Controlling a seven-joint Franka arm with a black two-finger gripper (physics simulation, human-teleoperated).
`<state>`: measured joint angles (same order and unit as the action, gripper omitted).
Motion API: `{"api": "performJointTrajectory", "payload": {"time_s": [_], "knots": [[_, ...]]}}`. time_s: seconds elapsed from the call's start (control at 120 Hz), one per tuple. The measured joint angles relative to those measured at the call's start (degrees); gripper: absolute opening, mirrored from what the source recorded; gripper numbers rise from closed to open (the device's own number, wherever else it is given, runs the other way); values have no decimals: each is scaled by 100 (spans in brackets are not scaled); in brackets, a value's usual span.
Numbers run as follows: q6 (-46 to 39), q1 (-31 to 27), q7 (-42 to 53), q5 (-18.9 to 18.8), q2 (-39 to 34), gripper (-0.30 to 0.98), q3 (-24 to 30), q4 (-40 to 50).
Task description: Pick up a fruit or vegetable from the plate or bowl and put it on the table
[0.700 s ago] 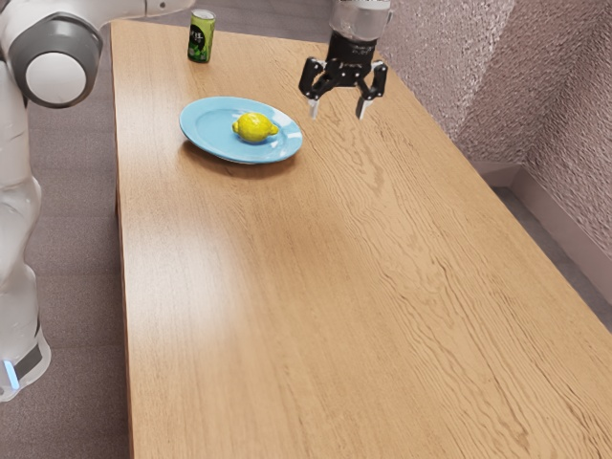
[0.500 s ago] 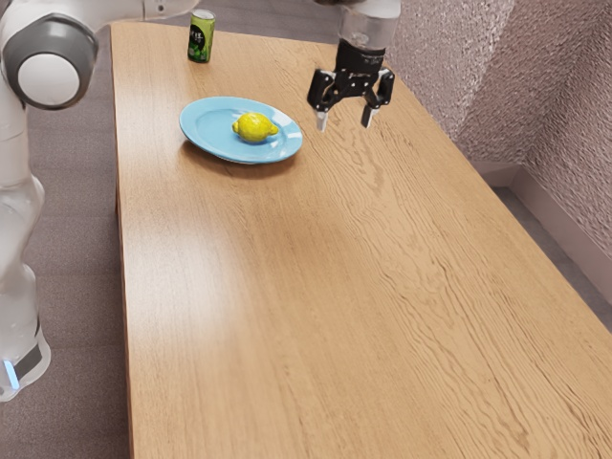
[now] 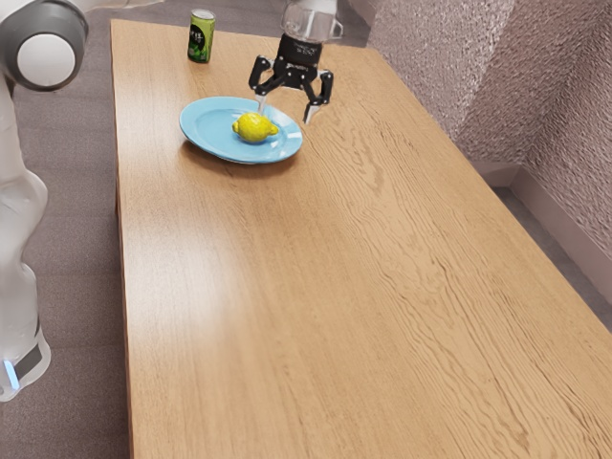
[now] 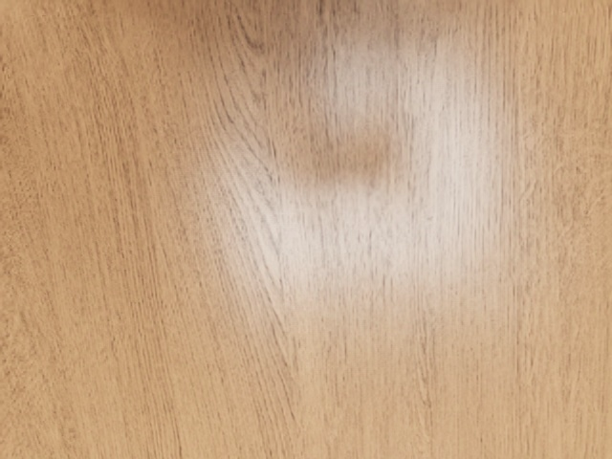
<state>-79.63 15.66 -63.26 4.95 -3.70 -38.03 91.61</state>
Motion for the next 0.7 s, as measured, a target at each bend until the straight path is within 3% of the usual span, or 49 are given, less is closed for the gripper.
{"api": "performJointTrajectory", "payload": {"time_s": [0.158,0.292,0.45,0.7], "knots": [[-97,-1420,1822,-394,369,69,-245,-45],[-306,-2049,3198,-449,774,69,-233,-160],[-1107,-2436,4883,-62,1131,69,805,-196],[-1939,-2995,7306,319,1140,69,951,0]]}}
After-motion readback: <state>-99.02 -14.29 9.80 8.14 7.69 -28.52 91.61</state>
